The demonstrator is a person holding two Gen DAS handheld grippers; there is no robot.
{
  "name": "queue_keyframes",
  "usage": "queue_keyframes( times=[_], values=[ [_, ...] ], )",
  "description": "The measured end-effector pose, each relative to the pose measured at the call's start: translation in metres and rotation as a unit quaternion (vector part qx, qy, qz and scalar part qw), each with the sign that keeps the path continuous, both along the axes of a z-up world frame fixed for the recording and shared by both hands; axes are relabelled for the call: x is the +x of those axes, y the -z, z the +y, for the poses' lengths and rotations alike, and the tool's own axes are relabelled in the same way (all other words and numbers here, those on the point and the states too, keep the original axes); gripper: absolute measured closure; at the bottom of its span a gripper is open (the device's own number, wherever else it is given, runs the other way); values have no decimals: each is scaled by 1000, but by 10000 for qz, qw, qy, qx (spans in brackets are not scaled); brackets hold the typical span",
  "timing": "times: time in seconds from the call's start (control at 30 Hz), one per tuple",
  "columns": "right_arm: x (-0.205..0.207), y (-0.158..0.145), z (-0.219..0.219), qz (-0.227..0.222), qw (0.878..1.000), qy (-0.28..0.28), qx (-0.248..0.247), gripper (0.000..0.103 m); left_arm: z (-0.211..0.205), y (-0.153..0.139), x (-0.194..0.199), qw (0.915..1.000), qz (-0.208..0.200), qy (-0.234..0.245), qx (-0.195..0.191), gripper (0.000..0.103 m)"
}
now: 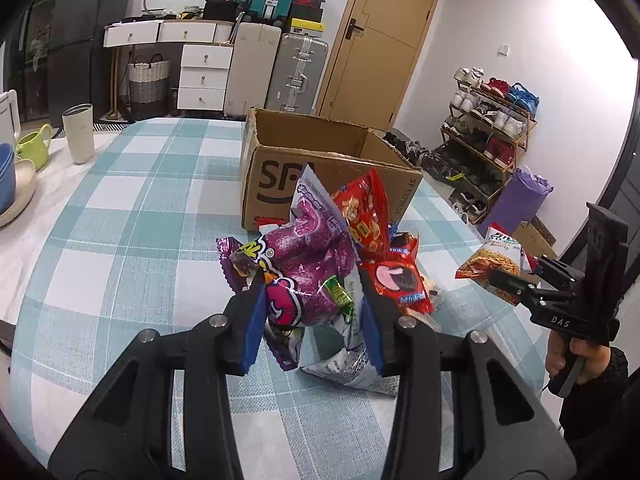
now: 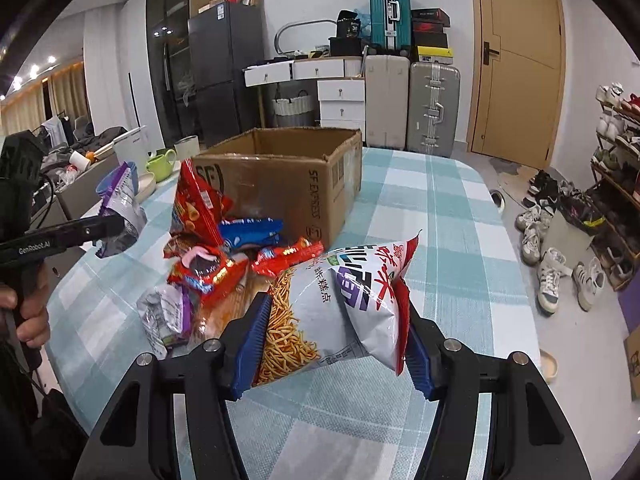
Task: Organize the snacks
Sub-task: 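Lift both held bags and carry them over the open cardboard box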
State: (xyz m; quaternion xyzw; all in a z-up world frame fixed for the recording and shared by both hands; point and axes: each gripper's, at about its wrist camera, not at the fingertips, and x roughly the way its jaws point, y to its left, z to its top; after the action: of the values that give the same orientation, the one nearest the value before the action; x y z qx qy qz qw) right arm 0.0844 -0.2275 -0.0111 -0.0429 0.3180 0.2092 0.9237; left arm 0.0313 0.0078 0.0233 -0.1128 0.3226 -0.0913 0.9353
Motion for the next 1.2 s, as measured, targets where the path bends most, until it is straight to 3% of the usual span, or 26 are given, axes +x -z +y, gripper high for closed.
queue_keyframes(
  times=[0.63,1.2],
  values=[
    [45,-55,36,-205,9978,-289,561,41,3,-44,34,9989,-211,-183,388,65],
    [91,-65,57,-140,9973,-339,631,41,-2,-67,87,9966,-257,-228,753,64]
  ],
)
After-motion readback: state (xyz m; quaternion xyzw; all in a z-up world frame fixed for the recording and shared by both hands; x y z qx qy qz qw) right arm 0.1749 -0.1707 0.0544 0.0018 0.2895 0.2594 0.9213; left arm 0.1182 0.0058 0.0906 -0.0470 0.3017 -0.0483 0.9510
